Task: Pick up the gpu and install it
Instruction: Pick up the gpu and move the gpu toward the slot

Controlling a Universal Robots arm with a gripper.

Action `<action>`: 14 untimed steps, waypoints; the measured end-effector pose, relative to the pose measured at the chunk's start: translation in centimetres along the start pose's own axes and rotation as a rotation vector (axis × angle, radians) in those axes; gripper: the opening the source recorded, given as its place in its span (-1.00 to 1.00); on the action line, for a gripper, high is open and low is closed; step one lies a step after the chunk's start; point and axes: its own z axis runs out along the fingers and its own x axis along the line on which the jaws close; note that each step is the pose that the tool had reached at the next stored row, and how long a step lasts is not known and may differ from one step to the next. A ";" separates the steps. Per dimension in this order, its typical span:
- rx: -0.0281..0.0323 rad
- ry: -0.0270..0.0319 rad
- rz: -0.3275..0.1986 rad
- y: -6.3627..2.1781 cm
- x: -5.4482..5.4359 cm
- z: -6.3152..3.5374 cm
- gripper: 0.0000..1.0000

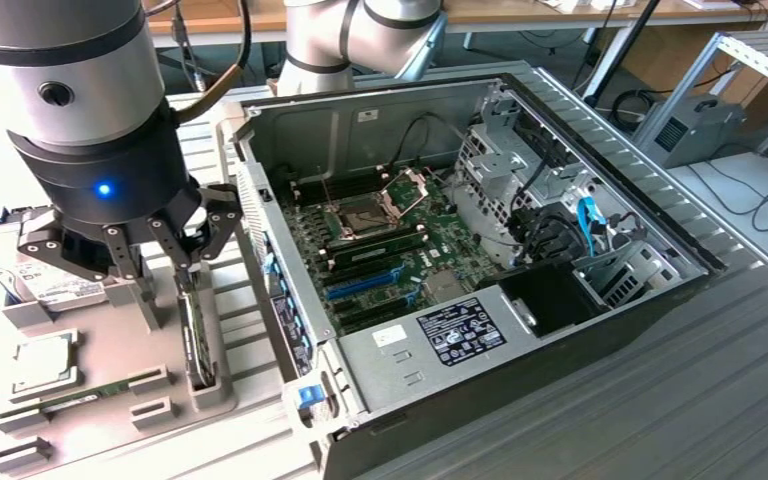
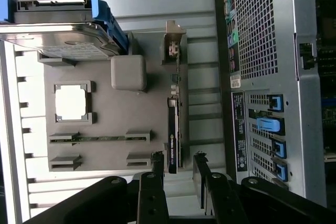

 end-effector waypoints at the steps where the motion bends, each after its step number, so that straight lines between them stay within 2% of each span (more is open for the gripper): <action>1: 0.0000 -0.0001 0.000 0.00 0.0 0.04 -0.28; 14: 0.0001 0.0001 0.000 -0.03 0.0 0.57 -0.28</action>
